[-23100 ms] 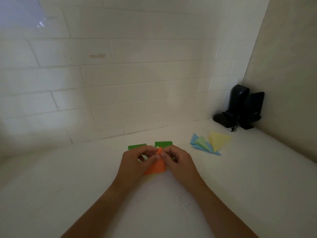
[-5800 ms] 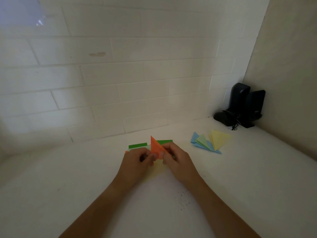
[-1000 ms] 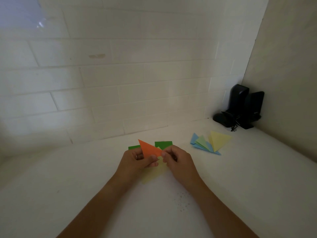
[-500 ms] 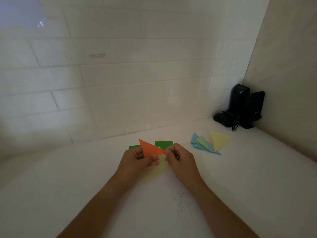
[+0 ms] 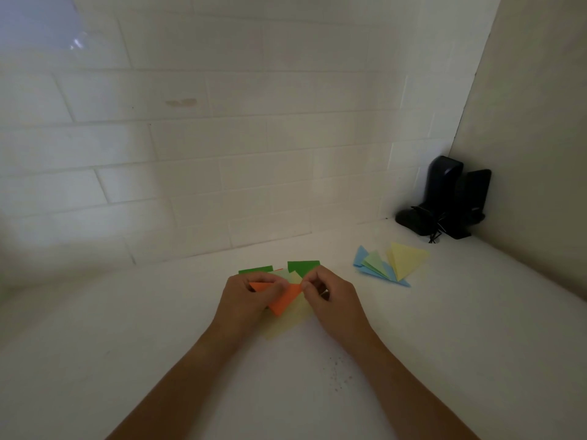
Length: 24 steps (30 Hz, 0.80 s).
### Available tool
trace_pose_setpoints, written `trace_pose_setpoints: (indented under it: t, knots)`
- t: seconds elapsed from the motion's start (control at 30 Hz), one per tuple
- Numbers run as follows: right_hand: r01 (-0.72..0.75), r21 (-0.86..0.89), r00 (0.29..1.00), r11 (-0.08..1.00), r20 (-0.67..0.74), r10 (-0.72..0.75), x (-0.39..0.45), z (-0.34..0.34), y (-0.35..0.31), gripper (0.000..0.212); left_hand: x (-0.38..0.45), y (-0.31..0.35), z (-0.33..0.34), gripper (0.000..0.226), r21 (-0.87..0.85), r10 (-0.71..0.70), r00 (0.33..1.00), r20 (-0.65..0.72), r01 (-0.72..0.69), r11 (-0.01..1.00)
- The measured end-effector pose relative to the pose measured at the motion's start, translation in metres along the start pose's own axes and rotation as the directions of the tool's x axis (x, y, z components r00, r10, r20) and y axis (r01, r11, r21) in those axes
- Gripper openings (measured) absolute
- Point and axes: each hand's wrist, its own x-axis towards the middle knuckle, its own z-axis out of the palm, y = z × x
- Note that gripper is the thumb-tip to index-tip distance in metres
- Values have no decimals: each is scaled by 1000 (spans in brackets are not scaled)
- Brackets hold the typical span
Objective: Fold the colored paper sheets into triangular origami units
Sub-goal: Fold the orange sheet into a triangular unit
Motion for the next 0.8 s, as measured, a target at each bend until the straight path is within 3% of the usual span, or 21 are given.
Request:
trace_pose_setpoints:
  t: [0.33,0.57,0.8]
  knots:
    - [72,13,996,997,57,-73,0,1,1,14,0,0,3,18,76,65,996,66,-70,995]
    - [110,-23,991,994,76,-108,0,2,2,20,1,-4,3,15,181,132,988,84,-145,973]
    - [52,2,999,999,-12,-52,1,0,1,20,0,1,2,21,165,141,989,53,-148,975]
